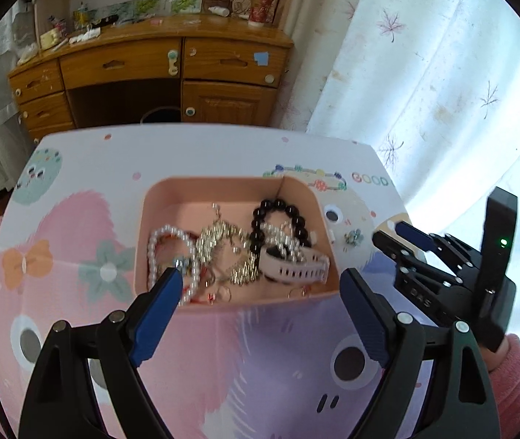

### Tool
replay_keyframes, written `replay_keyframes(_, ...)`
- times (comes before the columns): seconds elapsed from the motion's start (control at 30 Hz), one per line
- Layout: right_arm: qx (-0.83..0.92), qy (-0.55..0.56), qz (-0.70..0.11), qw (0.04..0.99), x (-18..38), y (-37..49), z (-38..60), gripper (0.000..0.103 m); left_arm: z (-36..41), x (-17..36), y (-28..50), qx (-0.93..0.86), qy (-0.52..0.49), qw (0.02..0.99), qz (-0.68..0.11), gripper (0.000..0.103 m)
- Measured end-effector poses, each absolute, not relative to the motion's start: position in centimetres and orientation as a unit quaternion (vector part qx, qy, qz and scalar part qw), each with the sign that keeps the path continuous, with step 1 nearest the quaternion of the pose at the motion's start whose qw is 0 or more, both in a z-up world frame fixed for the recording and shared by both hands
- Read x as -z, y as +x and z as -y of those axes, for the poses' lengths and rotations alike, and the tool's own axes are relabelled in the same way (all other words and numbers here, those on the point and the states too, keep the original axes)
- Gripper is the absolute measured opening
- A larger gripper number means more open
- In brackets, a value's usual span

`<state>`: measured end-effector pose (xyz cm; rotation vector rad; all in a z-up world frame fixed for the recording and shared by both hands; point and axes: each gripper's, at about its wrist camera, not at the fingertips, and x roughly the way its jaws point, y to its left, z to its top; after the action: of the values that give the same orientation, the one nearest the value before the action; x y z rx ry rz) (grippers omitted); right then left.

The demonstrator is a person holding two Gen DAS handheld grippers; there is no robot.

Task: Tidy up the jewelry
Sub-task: 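Grasp the second teal flower earring beside the tray with the right gripper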

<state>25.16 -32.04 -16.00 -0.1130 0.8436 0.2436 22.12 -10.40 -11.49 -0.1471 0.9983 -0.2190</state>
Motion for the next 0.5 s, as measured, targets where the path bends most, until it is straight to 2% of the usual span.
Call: replay_keyframes(0.5, -0.123, -0.074, -0.427, 0.893, 19.0, 26.8, 30.7, 0.040, 8.4, 13.9, 20.5, 0.049, -0.068, 0.853, -0.516, 0.086)
